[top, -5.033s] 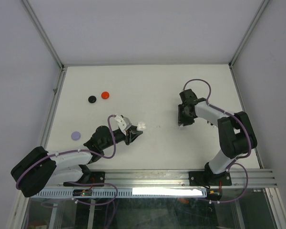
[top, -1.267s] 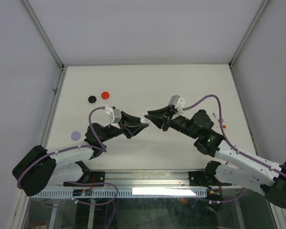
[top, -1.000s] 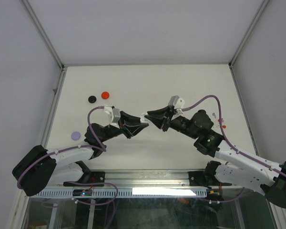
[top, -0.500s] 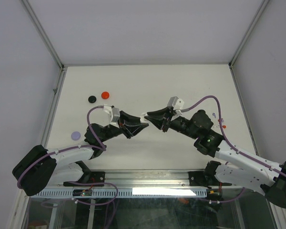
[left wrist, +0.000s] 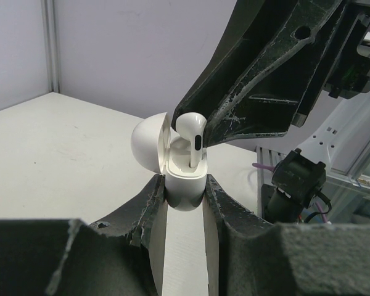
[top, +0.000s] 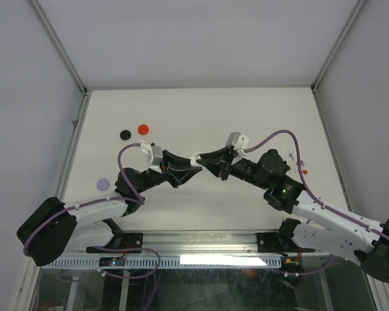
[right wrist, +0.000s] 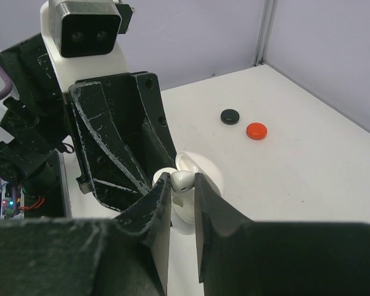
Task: Insert the wireless bluetooth earbuds into the charging case
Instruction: Place the earbud in the charging case, then adjust the earbud with the charging case.
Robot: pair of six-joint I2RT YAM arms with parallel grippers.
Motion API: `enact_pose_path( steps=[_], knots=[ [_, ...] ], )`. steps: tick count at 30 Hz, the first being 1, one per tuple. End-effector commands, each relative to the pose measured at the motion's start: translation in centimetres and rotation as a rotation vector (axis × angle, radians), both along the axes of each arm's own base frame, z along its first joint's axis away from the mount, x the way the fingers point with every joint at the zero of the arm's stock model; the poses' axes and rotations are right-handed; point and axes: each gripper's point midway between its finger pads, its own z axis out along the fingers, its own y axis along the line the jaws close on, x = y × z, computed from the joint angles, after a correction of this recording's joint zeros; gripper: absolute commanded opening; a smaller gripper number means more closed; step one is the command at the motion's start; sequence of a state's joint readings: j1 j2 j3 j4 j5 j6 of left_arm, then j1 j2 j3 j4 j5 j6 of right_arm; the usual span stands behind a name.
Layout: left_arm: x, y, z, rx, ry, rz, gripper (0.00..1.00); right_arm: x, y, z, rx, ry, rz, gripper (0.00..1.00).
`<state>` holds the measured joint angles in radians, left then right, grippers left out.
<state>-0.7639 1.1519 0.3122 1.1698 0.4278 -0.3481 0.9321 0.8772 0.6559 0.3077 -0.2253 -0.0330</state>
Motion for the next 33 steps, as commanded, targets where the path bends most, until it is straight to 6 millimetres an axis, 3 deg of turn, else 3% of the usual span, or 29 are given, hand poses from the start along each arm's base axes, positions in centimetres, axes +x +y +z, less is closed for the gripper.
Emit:
enact_pose_path(
  steps=[1,2,4,11,14,16,20,25,33],
  knots=[
    [0.1,0.4,2.7,-0.059,-0.086,0.018,0.00,-0.3,0.3,1.2,0.008,-0.024,0.018,0.12],
    [0.1,0.4,2.7,-0.054,-0.091,0.018,0.00,-0.3,0.3,1.1,0.006,-0.022,0.017,0.12],
    [0.1,0.3,2.6,-0.043,-0.099,0.017,0.00,-1.2,0.6,1.1,-0.001,-0.024,0.070,0.22],
    [0.2,0.2,1.6,-0.005,-0.119,0.023,0.00,-1.5,0.6,1.5,-0.007,-0.005,0.083,0.35],
    [0.3,0.1,1.1,0.016,-0.126,0.028,0.00,-1.6,0.4,2.3,-0.006,-0.005,0.083,0.35],
    [0.4,0.1,0.7,0.034,-0.132,0.034,0.00,-1.6,0.2,3.1,0.003,0.017,0.073,0.43],
    [0.6,0.2,0.0,0.072,-0.148,0.048,0.00,-1.4,-0.1,4.3,-0.001,0.087,0.043,0.51],
    [0.8,0.3,-0.5,0.108,-0.173,0.066,0.00,-0.4,-0.6,4.6,-0.031,0.270,-0.053,0.54],
    [1.4,0.8,-0.6,0.144,-0.224,0.116,0.00,-0.3,-0.7,2.5,-0.164,0.579,-0.156,0.49]
  ],
)
